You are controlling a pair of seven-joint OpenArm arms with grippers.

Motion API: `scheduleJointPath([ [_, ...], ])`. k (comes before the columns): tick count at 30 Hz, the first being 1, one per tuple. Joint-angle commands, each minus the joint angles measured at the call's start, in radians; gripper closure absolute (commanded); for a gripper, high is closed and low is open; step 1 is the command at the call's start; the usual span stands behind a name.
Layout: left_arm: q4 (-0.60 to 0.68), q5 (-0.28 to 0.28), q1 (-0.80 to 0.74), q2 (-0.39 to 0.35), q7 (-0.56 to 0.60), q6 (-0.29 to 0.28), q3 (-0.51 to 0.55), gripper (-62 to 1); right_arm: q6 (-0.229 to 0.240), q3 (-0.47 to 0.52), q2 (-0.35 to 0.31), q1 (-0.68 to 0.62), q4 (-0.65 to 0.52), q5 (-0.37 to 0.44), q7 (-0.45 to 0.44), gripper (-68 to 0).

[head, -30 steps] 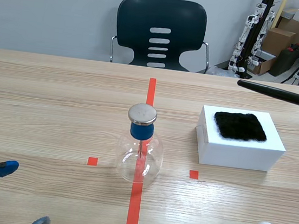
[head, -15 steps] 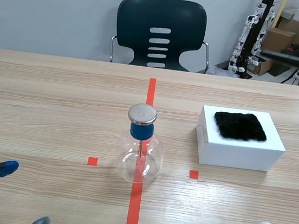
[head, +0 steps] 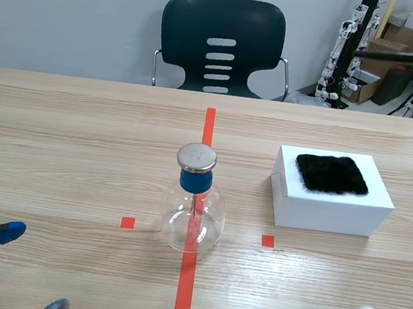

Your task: Do the electroscope experiment. rub the rod on the fur

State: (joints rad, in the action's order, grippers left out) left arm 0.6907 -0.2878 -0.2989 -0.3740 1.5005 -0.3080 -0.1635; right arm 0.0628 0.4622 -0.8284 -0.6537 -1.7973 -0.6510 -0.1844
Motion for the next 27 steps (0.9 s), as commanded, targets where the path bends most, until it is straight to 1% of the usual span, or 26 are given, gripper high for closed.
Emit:
scheduleJointPath([
  [1, 0.013, 0.006, 0.003, -0.006, 0.018, -0.001, 0.005, -62.3, -0.049, -0.034, -0.031, 0.040, 0.040, -0.018, 0.003, -1.3],
  [5, 0.013, 0.006, 0.003, -0.006, 0.018, -0.001, 0.005, -62.3, -0.122, -0.159, -0.079, 0.122, 0.178, -0.070, -0.011, -1.3],
  [8, 0.013, 0.006, 0.003, -0.006, 0.018, -0.001, 0.005, -62.3, -0.196, -0.233, -0.083, 0.175, 0.277, -0.118, -0.032, -1.3],
  [10, 0.013, 0.006, 0.003, -0.006, 0.018, -0.001, 0.005, -62.3, -0.226, -0.272, -0.083, 0.198, 0.334, -0.150, -0.049, -1.3],
  [13, 0.013, 0.006, 0.003, -0.006, 0.018, -0.001, 0.005, -62.3, -0.240, -0.324, -0.083, 0.235, 0.396, -0.193, -0.055, -1.3],
  [16, 0.013, 0.006, 0.003, -0.006, 0.018, -0.001, 0.005, -62.3, -0.283, -0.354, -0.084, 0.260, 0.431, -0.248, -0.051, -1.3],
  [18, 0.013, 0.006, 0.003, -0.006, 0.018, -0.001, 0.005, -62.3, -0.299, -0.367, -0.083, 0.277, 0.446, -0.286, -0.048, -1.3],
  [24, 0.013, 0.006, 0.003, -0.006, 0.018, -0.001, 0.005, -62.3, -0.303, -0.391, -0.083, 0.307, 0.466, -0.386, -0.042, -1.3],
  [27, 0.013, 0.006, 0.003, -0.006, 0.018, -0.001, 0.005, -62.3, -0.303, -0.391, -0.083, 0.307, 0.467, -0.418, -0.042, -1.3],
])
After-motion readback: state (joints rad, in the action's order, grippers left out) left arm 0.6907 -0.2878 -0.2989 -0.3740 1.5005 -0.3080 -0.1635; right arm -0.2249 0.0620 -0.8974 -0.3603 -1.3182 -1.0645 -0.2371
